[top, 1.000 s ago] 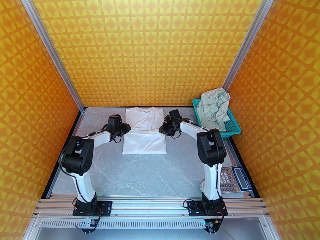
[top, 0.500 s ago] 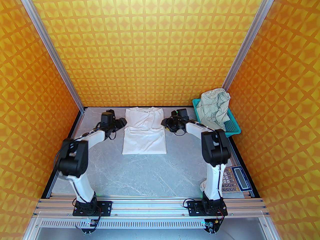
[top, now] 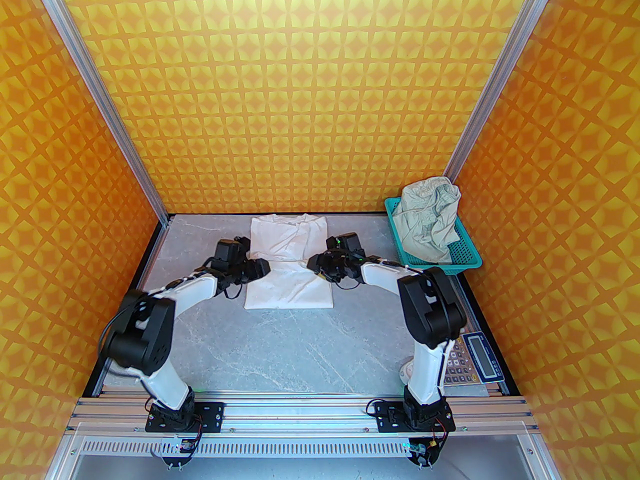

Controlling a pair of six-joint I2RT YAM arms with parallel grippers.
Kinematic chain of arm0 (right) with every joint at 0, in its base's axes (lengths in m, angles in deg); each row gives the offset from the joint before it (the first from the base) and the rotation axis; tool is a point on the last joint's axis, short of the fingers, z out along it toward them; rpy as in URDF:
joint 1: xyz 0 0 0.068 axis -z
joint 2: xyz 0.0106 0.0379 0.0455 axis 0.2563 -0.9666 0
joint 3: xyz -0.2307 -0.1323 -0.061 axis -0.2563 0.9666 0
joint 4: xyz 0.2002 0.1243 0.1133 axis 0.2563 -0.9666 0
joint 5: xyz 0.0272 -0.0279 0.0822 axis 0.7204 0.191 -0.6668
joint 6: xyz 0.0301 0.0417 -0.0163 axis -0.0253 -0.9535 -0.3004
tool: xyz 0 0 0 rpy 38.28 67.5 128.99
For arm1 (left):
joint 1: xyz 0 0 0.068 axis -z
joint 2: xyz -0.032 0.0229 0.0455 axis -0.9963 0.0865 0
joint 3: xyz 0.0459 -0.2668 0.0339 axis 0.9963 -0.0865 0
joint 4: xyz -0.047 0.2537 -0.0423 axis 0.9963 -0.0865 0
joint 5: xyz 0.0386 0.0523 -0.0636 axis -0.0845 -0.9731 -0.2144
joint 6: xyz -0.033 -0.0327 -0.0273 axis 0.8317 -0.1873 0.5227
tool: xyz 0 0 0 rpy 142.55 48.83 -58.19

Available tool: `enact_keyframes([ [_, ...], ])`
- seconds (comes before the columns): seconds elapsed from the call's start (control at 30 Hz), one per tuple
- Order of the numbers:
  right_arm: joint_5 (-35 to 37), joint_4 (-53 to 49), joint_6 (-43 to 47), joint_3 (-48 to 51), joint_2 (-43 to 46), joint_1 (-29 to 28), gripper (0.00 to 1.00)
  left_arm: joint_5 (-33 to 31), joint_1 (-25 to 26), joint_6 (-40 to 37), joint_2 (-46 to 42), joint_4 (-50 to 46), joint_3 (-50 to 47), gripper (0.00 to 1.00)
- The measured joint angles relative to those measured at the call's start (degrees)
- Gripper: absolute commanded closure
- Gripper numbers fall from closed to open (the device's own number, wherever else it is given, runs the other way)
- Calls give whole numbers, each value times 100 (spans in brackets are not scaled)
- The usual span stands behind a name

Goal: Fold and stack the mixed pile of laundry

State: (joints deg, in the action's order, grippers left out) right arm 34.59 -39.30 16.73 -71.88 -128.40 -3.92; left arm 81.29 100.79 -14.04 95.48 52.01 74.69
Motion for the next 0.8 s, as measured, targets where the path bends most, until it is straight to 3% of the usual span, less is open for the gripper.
enact_keyframes([
  [0.3,437,-457,4,-782,-337,85,48,48,-13,2,916,146,848,53],
  [0.8,459,-118,-352,-2153,-1563,389,54,127,-352,44,1829,1161,1364,53],
])
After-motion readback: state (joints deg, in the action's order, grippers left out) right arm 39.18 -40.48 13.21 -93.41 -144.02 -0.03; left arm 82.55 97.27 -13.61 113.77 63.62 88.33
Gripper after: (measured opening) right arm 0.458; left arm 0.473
